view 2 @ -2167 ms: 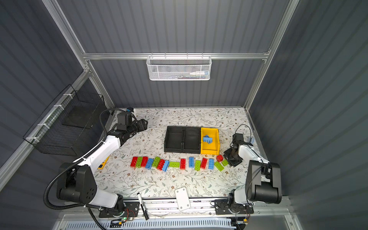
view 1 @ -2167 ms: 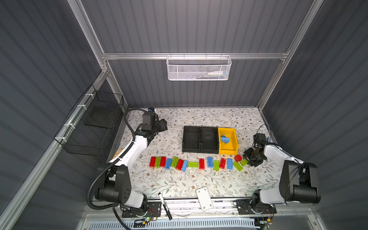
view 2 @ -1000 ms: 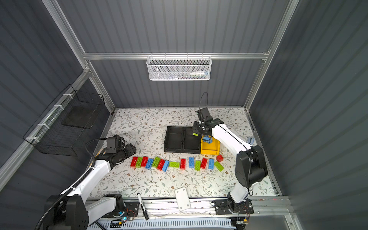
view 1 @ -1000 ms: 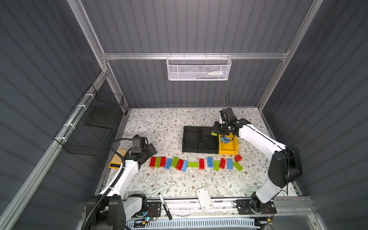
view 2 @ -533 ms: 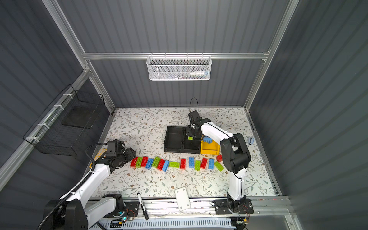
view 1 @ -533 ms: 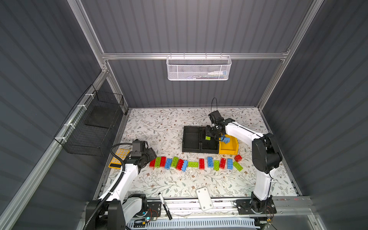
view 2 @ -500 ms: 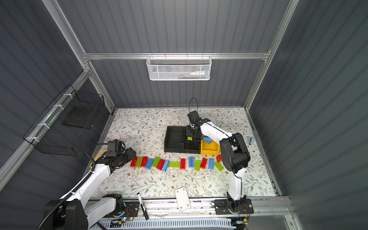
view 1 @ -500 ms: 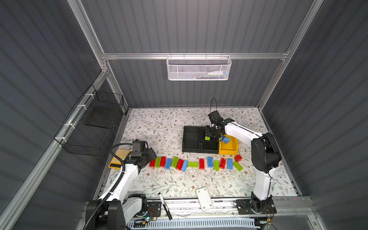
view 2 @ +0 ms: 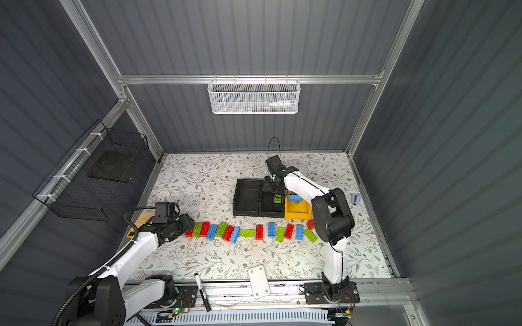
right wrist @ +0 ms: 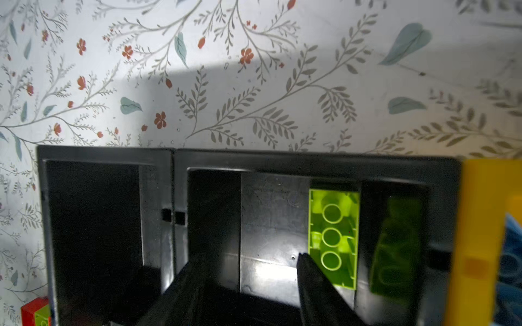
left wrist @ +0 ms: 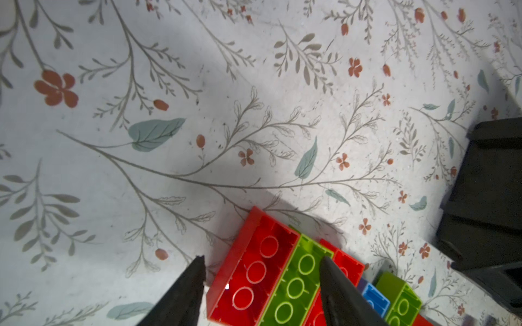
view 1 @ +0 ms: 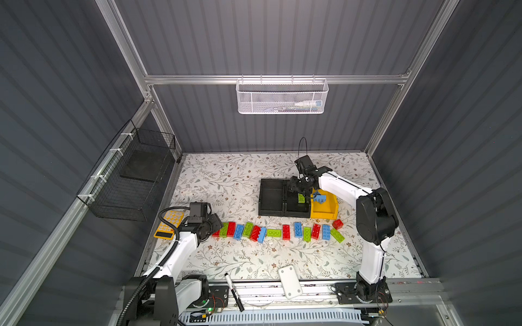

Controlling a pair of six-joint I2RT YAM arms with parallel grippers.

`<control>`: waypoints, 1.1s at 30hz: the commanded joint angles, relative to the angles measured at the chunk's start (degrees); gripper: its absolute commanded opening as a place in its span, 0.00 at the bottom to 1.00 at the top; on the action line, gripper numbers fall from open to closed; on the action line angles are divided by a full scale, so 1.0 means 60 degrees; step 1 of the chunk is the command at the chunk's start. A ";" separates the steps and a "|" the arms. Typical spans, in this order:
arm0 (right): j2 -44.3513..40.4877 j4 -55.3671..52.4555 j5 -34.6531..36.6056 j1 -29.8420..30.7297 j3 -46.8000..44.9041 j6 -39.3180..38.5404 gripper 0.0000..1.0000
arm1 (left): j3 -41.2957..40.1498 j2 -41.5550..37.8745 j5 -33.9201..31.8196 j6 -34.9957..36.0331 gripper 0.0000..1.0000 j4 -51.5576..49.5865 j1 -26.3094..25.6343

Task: Sort the legos into containers by color
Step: Place the lego in the container, then pick up the lego from the middle-left of the table.

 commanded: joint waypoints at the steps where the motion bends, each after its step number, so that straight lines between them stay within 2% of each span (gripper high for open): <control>1: -0.0836 0.0001 0.0255 -0.0274 -0.0150 -0.0068 0.54 | -0.0153 0.0145 0.0186 -0.0161 0.65 0.0131 0.0053; 9: -0.1336 0.0194 0.0282 -0.0602 -0.0667 -0.0010 0.54 | -0.0243 0.0430 0.0292 -0.0252 0.61 0.0411 0.0053; 17: -0.1459 0.0323 0.0237 -0.0673 -0.1092 0.0159 0.54 | -0.0301 0.0720 0.0149 -0.0299 0.51 0.0475 0.0144; 28: -0.1671 0.0327 0.0267 -0.0813 -0.1308 0.0181 0.54 | -0.0248 0.1169 0.0944 -0.0097 0.42 0.0621 0.1531; 31: -0.1746 0.0339 0.0309 -0.0836 -0.1389 0.0196 0.54 | -0.0052 0.1082 0.1035 0.0049 0.42 0.0433 0.1721; 33: -0.1799 0.0329 0.0315 -0.0850 -0.1428 0.0185 0.54 | 0.0110 0.0937 0.1050 0.0136 0.46 0.0206 0.1720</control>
